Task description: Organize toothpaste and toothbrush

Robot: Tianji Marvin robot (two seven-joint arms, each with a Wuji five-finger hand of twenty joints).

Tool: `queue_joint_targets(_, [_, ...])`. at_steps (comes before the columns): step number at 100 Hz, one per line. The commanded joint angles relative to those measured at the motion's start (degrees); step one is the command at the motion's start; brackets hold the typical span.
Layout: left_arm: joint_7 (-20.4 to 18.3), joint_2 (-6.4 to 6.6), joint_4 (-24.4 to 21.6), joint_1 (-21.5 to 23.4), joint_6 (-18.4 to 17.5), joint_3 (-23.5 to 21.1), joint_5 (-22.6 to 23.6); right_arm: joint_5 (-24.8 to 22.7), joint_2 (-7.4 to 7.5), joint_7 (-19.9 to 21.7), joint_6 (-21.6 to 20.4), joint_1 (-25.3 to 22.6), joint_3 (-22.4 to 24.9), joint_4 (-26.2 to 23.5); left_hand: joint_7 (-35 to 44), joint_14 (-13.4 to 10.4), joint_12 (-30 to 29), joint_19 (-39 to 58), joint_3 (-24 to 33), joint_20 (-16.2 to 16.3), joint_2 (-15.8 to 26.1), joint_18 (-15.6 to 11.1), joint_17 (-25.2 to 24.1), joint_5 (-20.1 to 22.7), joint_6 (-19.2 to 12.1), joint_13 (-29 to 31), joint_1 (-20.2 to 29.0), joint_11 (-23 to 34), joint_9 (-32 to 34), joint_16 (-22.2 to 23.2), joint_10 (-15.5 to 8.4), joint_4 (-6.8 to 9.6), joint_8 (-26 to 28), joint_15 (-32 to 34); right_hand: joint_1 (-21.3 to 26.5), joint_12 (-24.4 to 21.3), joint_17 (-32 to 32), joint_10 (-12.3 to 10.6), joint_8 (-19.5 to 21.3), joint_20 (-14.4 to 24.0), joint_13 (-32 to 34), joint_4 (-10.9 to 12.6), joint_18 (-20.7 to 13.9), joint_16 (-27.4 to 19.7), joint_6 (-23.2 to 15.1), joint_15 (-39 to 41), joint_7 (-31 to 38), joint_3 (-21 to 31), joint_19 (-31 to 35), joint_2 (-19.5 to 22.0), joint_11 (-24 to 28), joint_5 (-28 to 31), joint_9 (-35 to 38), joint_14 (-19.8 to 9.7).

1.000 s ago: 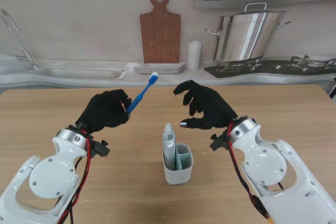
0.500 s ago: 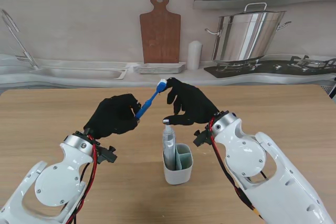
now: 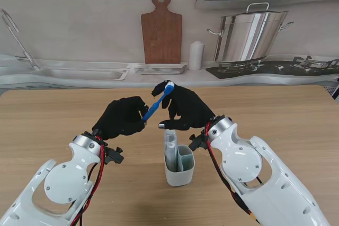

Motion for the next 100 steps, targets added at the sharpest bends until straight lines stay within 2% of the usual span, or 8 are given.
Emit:
queue_joint_targets(1, [-1.0,-0.42,-0.3,-0.1,-0.3,0.2,0.0,0.1,-0.45,0.6,-0.4,-0.5,-0.3,-0.2,2.8,3.0,-1.3,10.4,5.9,-0.5,1.2,-1.6,2.2,5.4,-2.1,1.3,3.3,1.2,2.9,-0.5,4.0,0.19,1.0,3.5,1.7,0.4,1.0,-2.1,0.4,-0.2,1.5,-2.5,-1.2,1.0,-1.4,0.9,1.2,1.0,1.4,-1.6,1.0,-3.0,0.9,-1.9])
queue_joint_targets(33, [-0.5,-0.52,1.3,-1.1,-1.2,1.5,0.0,0.9,-0.73,-0.3,-1.1,-0.7,-0.9,0.0,2.8,3.0,-1.3,10.4,6.0,-0.5,1.2,-1.6,2.2,5.2,-2.1,1.3,3.2,1.2,2.8,-0.5,4.0,0.01,1.0,3.5,4.6,1.2,6.3,-4.4,1.4,-1.3,6.8,-1.1,-2.7,1.8,-3.4,4.4,2.9,0.2,4.2,2.5,4.0,-0.2,5.6,-4.4])
queue_joint_targets(59, [-0.3,-0.65,2.3,-2.2,-1.2,2.3,-0.1,2.1,-0.99,-0.9,-1.2,-1.0,-1.3,0.1,2.8,2.9,-1.3,10.4,6.0,-0.5,1.2,-1.6,2.2,5.2,-2.1,1.3,3.2,1.2,2.8,-0.6,3.9,-0.16,1.0,3.5,8.1,3.4,12.5,-7.6,2.9,-2.2,13.3,0.5,-3.7,2.6,-6.0,8.7,4.9,-0.2,7.8,7.7,7.3,6.6,12.3,-6.9])
queue_joint_targets(68, [0.0,-0.71,2.4,-2.3,-1.5,2.6,-0.1,2.4,-1.01,-0.9,-1.3,-1.0,-1.4,0.2,2.8,2.9,-1.3,10.4,6.0,-0.5,1.3,-1.6,2.2,5.2,-2.2,1.3,3.2,1.2,2.7,-0.6,3.9,-0.21,1.0,3.5,9.5,4.3,14.0,-8.3,3.7,-2.7,15.0,1.3,-4.0,2.9,-6.7,10.0,5.8,-0.3,8.7,10.6,7.9,9.7,14.1,-7.6])
queue_joint_targets(81, [0.1,-0.72,2.4,-2.4,-1.7,2.7,-0.1,3.4,-1.27,-1.5,-1.0,-1.1,-1.7,0.2,2.8,2.9,-1.3,10.4,6.0,-0.5,1.3,-1.6,2.2,5.2,-2.3,1.3,3.1,1.3,2.8,-0.6,4.0,-0.24,1.1,3.5,11.9,5.1,15.5,-7.8,5.0,-3.5,15.6,3.4,-2.5,3.9,-6.3,12.2,7.5,-0.2,9.7,19.1,7.6,14.6,16.6,-7.0])
queue_joint_targets(85, [0.0,-0.70,2.4,-2.5,-1.7,2.7,-0.1,3.6,-1.30,-1.5,-0.9,-1.1,-1.7,0.1,2.8,2.9,-1.3,10.4,6.1,-0.5,1.3,-1.6,2.2,5.2,-2.3,1.3,3.1,1.3,2.8,-0.6,3.9,-0.26,1.1,3.5,12.5,5.6,15.6,-7.8,-0.6,-3.9,15.6,1.0,-2.3,4.1,-6.6,12.5,9.7,-0.1,9.9,19.6,7.2,14.7,17.1,-6.9])
queue_joint_targets(89, [-0.1,-0.69,2.4,-2.5,-1.6,2.7,-0.1,3.7,-1.35,-1.6,-0.8,-1.2,-1.7,0.1,2.8,2.9,-1.3,10.4,6.1,-0.5,1.2,-1.6,2.2,5.2,-2.3,1.3,3.2,1.3,2.7,-0.6,3.9,-0.28,1.0,3.5,13.5,5.6,15.9,-7.7,-3.7,-4.0,15.6,-1.1,-2.1,4.5,-7.1,13.1,11.8,0.2,10.1,19.3,7.0,14.9,17.6,-6.8])
queue_joint_targets(100, [-0.4,-0.65,2.7,-2.7,-1.5,2.7,-0.1,4.2,-1.43,-1.8,-0.8,-1.3,-1.6,0.0,2.8,2.9,-1.3,10.4,6.1,-0.5,1.2,-1.6,2.2,5.2,-2.3,1.3,3.2,1.3,2.7,-0.6,4.0,-0.35,1.0,3.5,15.3,5.5,16.5,-7.7,-6.2,-4.0,15.6,-3.2,-1.8,4.9,-9.0,14.2,15.6,1.6,10.5,17.9,6.9,15.3,18.6,-6.8])
